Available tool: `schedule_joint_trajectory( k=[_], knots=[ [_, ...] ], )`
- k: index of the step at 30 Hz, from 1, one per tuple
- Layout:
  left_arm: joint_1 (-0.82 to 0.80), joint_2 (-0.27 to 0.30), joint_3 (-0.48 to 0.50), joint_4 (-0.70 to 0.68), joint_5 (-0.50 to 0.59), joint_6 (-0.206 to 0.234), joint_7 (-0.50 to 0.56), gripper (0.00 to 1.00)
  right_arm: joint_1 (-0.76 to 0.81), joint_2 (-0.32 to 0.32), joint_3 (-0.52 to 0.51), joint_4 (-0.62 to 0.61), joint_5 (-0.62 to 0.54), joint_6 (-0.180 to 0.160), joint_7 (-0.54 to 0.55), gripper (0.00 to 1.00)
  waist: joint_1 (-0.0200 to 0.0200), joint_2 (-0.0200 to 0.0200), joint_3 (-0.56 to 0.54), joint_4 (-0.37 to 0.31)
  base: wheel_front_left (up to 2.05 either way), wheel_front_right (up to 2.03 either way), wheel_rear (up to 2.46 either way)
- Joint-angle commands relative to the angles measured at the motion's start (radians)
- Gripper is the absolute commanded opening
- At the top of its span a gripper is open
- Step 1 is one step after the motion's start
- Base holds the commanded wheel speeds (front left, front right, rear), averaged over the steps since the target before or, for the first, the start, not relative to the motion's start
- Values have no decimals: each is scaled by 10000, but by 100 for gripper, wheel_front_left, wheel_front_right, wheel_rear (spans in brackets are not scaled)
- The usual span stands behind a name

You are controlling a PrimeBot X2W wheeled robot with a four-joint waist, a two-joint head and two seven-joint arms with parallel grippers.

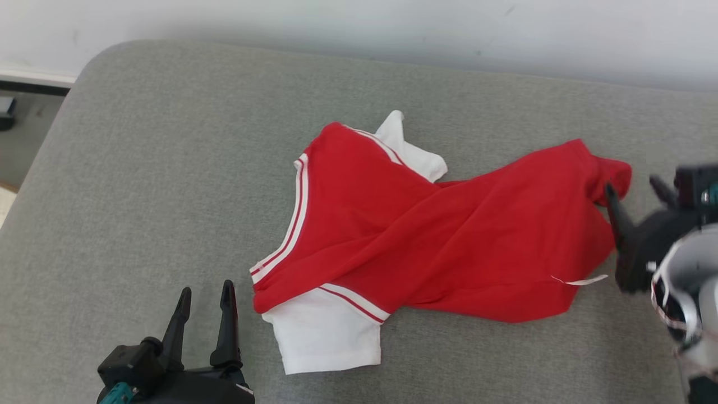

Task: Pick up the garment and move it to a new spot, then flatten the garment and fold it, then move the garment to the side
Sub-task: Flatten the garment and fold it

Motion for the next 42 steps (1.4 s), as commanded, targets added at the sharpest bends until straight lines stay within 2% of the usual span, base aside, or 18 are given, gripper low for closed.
schedule_joint_trajectory(
  k=[1, 4, 9, 16, 18, 20, 21, 22, 23, 24, 27, 31, 38, 42],
  knots=[
    [91, 46, 3, -62, 25, 45, 34, 100, 690, 280, -316, -431, -38, -24, 152, 100, -1, -1, -108, -201, 0, 0, 0],
    [71, 68, -18, -117, 5, 76, 85, 100, 1672, 690, -782, -970, 64, -24, 323, 100, -1, -1, -91, -243, 0, 0, 0],
    [27, 132, -30, -177, -19, 76, 176, 100, 2246, 1075, -974, -1169, 135, -24, 318, 100, -1, -1, -34, -265, 0, 0, 0],
    [-101, 213, -82, -269, -9, 74, 263, 100, 1983, 1340, -961, -501, 237, -24, 40, 100, -1, -1, 56, -153, 0, 0, 0],
    [-98, 222, -80, -292, -26, 98, 259, 100, 1858, 1380, -939, -258, 347, -24, -14, 83, -1, -1, 90, -122, 0, 0, 0],
    [-92, 243, -63, -306, -53, 114, 260, 100, 1675, 1531, -967, 39, 753, -24, -117, 41, -1, -1, 131, -111, 0, 0, 0],
    [-96, 252, -58, -310, -61, 118, 260, 100, 1577, 1516, -973, 185, 853, -24, -174, 34, -1, -1, 152, -103, 0, 0, 0],
    [-110, 257, -58, -310, -73, 116, 262, 100, 1518, 1420, -922, 337, 884, -24, -212, 22, -1, -1, 167, -95, 0, 0, 0],
    [-122, 254, -65, -302, -82, 114, 267, 100, 1462, 1339, -846, 453, 872, -24, -288, 4, -1, -1, 175, -86, 0, 0, 0],
    [-130, 251, -76, -290, -88, 114, 270, 100, 1393, 1308, -806, 565, 887, -24, -352, 0, -1, -1, 178, -76, 0, 0, 0],
    [-126, 243, -90, -240, -118, 110, 258, 100, 1362, 1230, -689, 557, 899, -24, -543, 0, -1, -1, 139, -70, 0, 0, 0],
    [12, 253, -84, -172, -158, 111, 230, 100, 1718, 1264, -963, -142, 821, -24, -579, 0, -1, -1, -3, -102, 0, 0, 0],
    [282, 342, -34, -153, -236, 153, 203, 100, 3403, 2115, -2042, -3776, 351, -24, 1087, 0, -1, -1, -402, -416, 0, 0, 0],
    [403, 386, -52, -176, -248, 155, 230, 100, 4230, 2524, -2425, -5255, 70, -26, 2063, 0, -1, -1, -500, -622, 0, 0, 0]
  ],
)
